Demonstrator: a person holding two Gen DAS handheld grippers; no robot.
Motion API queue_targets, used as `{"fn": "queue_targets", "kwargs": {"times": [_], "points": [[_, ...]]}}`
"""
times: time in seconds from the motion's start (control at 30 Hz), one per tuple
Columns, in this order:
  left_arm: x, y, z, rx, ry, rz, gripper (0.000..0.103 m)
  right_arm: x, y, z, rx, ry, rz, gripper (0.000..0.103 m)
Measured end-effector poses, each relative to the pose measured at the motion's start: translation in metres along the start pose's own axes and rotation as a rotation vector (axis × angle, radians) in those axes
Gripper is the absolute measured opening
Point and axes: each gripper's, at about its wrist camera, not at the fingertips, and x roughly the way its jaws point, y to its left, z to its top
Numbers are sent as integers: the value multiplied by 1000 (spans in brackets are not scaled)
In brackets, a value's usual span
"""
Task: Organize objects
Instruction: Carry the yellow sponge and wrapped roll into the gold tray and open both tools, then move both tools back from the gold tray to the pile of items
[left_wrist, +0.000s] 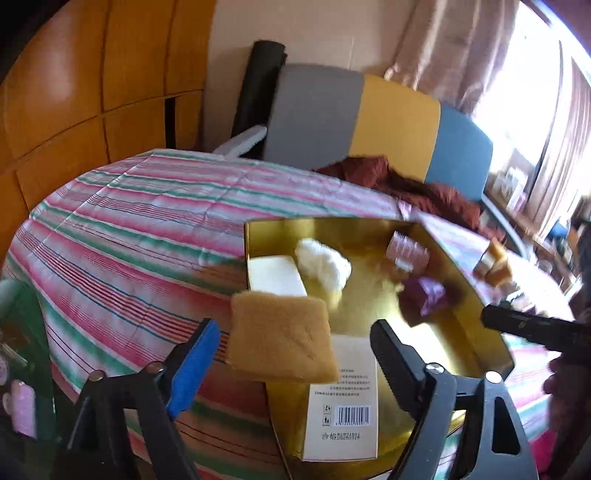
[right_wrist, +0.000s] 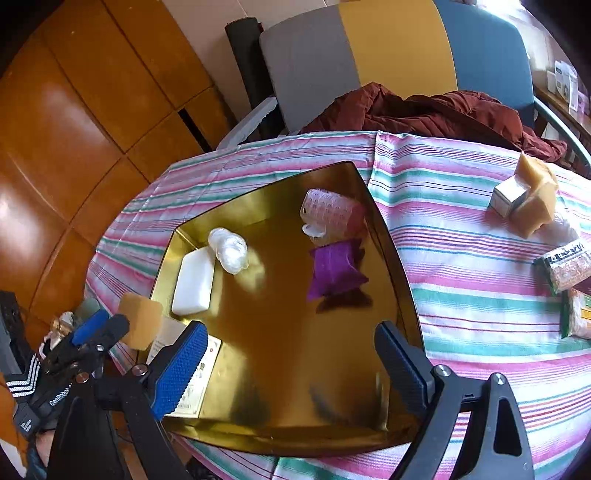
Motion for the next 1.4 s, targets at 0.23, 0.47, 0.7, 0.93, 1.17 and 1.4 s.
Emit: {"fn": "queue_targets", "kwargs": {"times": [0.23,0.47,0.7,0.93,1.17,1.4], "points": [[14,-3,4,3,9,-30,84,-5,4,-8,-30,-3,-25,94],[30,5,22,-99,-17,-192,86,-2,0,-17,-17,15,-42,94],[17,19,17,-105,-5,-60,88,-3,-5,-22,-4,14,-39,94],[-11,13,0,-54,-18,11,92,-7,-3,-27,-26,-3,-58,94],[-27,-21,0,44,-45,47,95,-24,1,-30,-69,-74,-114,94],[-43,-57,-2,167,-95,33,100,-39,-4,-33,-118,-107,-164,94]]}}
